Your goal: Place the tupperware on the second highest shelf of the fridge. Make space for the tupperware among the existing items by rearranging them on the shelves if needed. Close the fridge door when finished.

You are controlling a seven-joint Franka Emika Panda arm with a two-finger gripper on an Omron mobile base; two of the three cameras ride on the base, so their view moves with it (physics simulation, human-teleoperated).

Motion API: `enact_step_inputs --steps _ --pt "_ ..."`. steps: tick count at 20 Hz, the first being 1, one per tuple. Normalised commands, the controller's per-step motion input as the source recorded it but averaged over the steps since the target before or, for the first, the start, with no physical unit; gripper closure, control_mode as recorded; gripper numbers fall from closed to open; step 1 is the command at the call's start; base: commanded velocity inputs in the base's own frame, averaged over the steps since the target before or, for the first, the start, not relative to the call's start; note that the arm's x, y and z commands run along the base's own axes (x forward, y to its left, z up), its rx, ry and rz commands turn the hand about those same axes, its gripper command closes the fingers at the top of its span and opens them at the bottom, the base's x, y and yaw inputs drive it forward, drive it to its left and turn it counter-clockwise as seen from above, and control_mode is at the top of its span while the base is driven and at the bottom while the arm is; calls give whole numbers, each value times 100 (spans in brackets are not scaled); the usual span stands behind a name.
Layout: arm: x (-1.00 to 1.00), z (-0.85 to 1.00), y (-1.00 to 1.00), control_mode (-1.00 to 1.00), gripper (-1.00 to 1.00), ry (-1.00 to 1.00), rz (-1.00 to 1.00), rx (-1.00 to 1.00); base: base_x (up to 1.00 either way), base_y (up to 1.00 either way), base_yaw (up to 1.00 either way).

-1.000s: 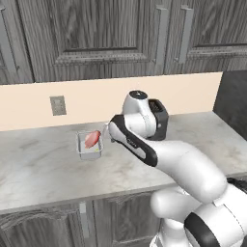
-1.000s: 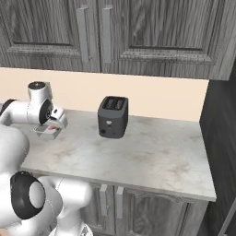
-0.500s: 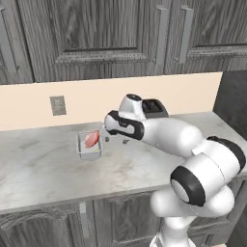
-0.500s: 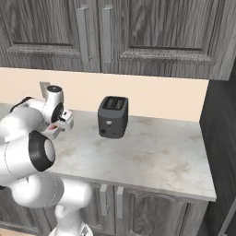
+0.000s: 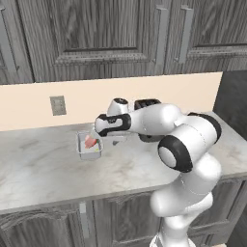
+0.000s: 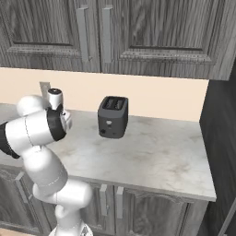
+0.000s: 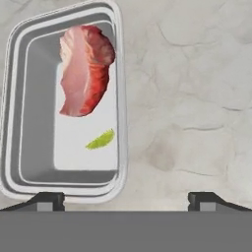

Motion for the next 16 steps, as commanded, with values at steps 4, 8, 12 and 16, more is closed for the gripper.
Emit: enact_step_inputs --steps 4,8,12,16 --pt "24 -39 21 -100 -100 0 0 0 0 0 0" --pt "22 -35 14 -100 -100 0 0 0 0 0 0" --pt "23 -32 12 -100 -100 0 0 0 0 0 0" --pt "26 -31 16 -100 100 0 0 -1 0 0 0"
